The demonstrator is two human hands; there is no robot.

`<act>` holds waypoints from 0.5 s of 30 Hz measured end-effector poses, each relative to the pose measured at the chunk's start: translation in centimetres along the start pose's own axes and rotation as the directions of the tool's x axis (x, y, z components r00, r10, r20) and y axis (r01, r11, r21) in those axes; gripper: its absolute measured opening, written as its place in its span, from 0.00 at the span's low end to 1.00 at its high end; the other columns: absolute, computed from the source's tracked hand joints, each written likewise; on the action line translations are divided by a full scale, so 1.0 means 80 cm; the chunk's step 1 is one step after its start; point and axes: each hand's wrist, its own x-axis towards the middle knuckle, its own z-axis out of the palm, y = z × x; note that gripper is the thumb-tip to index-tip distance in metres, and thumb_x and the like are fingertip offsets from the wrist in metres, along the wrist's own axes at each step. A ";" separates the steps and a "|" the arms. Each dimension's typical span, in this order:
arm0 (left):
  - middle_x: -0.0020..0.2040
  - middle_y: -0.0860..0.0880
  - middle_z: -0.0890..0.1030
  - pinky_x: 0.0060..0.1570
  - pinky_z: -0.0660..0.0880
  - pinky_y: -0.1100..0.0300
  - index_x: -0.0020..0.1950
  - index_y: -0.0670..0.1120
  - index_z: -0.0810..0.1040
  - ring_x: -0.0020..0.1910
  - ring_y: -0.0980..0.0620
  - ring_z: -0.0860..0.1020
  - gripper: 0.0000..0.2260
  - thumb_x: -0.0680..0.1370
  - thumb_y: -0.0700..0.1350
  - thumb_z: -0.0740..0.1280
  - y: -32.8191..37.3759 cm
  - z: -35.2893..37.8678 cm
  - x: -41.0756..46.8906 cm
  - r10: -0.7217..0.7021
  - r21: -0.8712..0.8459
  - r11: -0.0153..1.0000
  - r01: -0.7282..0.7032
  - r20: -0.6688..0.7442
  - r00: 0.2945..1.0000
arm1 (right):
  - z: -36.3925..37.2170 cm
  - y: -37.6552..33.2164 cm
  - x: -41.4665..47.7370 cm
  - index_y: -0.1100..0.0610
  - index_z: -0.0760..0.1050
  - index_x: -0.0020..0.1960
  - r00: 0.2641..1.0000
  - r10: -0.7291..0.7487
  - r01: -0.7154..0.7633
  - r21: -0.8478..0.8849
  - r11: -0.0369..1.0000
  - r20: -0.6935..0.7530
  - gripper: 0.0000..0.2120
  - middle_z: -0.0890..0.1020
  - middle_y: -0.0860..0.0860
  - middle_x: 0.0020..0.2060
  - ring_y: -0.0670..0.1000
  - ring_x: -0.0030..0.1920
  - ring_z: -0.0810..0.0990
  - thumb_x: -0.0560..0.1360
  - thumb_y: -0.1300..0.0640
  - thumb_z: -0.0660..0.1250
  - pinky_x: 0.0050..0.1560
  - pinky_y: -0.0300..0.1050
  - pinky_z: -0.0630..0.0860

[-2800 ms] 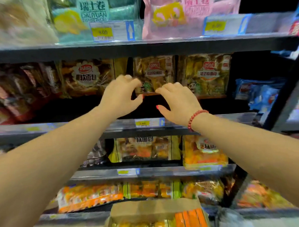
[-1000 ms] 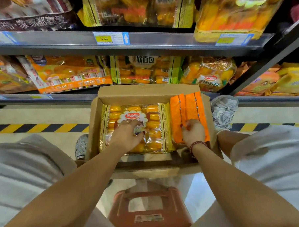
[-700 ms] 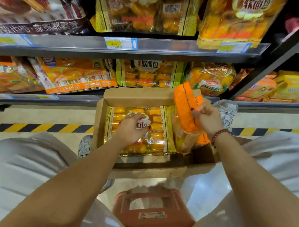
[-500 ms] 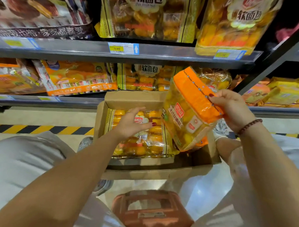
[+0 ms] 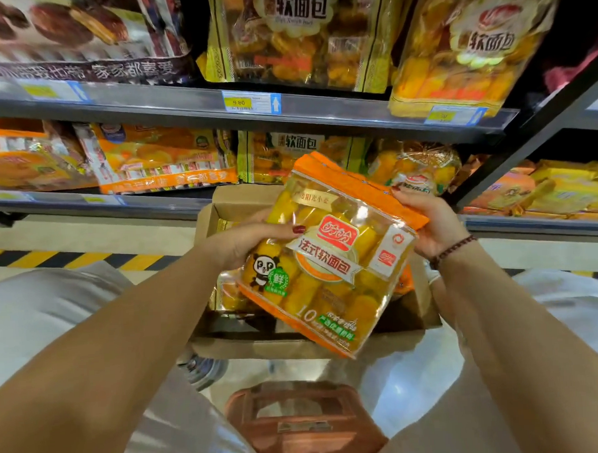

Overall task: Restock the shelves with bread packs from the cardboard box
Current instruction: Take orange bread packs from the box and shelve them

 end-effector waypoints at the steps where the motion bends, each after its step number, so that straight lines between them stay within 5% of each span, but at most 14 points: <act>1: 0.56 0.43 0.84 0.51 0.81 0.49 0.61 0.50 0.78 0.53 0.42 0.83 0.41 0.50 0.54 0.85 -0.006 -0.003 0.000 0.011 -0.030 0.999 -0.011 -0.016 1.000 | 0.002 0.007 0.004 0.64 0.73 0.61 0.999 0.015 -0.014 0.005 1.000 -0.038 0.41 0.82 0.57 0.45 0.53 0.43 0.82 0.52 0.54 0.83 0.51 0.49 0.79; 7: 0.56 0.41 0.84 0.56 0.79 0.42 0.69 0.47 0.73 0.53 0.40 0.83 0.49 0.51 0.55 0.85 -0.046 -0.031 -0.001 -0.056 -0.175 0.985 0.013 -0.244 0.968 | 0.020 0.048 0.007 0.56 0.75 0.58 0.977 -0.043 0.056 0.059 0.997 -0.208 0.21 0.84 0.52 0.47 0.55 0.54 0.81 0.76 0.41 0.60 0.58 0.57 0.75; 9: 0.58 0.40 0.83 0.58 0.77 0.42 0.69 0.46 0.74 0.56 0.39 0.82 0.45 0.55 0.56 0.83 -0.053 -0.035 -0.003 -0.045 -0.215 0.977 -0.013 -0.264 0.964 | 0.024 0.064 0.001 0.53 0.73 0.61 0.978 -0.006 0.006 -0.004 1.000 -0.207 0.28 0.84 0.51 0.48 0.55 0.54 0.80 0.72 0.34 0.62 0.53 0.56 0.76; 12: 0.59 0.41 0.83 0.58 0.77 0.45 0.65 0.45 0.79 0.58 0.40 0.82 0.26 0.69 0.52 0.76 -0.049 -0.028 -0.006 -0.022 -0.286 0.956 -0.061 -0.280 0.960 | 0.035 0.091 -0.005 0.51 0.73 0.64 0.990 0.078 -0.098 -0.171 0.980 -0.120 0.38 0.82 0.51 0.56 0.54 0.57 0.80 0.60 0.33 0.73 0.50 0.55 0.78; 15: 0.58 0.43 0.83 0.55 0.79 0.46 0.67 0.46 0.76 0.55 0.42 0.83 0.26 0.71 0.51 0.75 -0.049 -0.025 0.000 -0.021 -0.285 0.954 -0.096 -0.382 0.924 | 0.045 0.111 -0.003 0.51 0.72 0.61 0.987 0.030 -0.074 -0.276 0.958 -0.160 0.28 0.83 0.49 0.52 0.50 0.52 0.83 0.64 0.46 0.74 0.51 0.52 0.79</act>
